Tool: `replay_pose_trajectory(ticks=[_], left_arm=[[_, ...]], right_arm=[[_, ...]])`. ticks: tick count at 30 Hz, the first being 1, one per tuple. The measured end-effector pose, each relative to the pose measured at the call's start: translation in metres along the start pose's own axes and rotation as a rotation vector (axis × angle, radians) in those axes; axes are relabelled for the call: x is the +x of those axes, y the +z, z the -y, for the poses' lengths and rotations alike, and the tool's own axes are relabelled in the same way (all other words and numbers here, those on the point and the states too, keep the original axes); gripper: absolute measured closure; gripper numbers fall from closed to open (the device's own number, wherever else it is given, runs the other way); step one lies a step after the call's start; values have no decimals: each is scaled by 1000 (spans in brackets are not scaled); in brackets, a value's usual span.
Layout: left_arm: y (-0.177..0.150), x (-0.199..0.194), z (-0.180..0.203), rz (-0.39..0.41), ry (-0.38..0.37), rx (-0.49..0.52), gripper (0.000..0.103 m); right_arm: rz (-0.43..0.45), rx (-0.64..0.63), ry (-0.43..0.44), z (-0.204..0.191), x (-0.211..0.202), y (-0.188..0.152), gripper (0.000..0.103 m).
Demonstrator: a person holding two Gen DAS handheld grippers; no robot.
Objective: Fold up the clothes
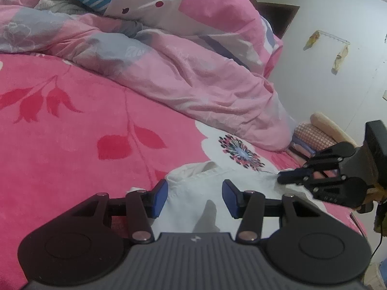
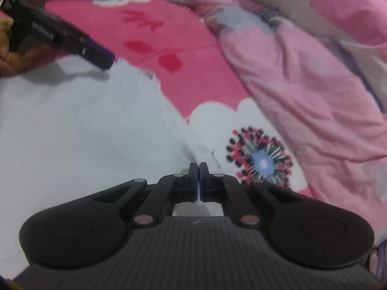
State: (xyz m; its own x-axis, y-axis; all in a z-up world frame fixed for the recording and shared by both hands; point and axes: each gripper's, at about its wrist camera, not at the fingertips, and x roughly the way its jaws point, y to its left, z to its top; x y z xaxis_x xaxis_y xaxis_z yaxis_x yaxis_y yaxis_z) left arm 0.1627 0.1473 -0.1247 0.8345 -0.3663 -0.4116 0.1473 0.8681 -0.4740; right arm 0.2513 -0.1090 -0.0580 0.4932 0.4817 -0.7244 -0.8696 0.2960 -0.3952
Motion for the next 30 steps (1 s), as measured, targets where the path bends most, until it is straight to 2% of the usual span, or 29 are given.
replay_pose_trajectory(ticks=[5, 16, 24, 30], left_arm=[[0, -3, 3, 22, 6, 14, 53], [-2, -10, 13, 70, 8, 76, 53], [-1, -9, 11, 70, 10, 62, 53], [0, -5, 8, 46, 26, 49, 53]], right_arm=[[43, 10, -50, 5, -7, 6, 103], [84, 75, -88, 11, 13, 2, 103], [104, 172, -105, 22, 8, -11, 103], [102, 183, -121, 18, 19, -10, 101]])
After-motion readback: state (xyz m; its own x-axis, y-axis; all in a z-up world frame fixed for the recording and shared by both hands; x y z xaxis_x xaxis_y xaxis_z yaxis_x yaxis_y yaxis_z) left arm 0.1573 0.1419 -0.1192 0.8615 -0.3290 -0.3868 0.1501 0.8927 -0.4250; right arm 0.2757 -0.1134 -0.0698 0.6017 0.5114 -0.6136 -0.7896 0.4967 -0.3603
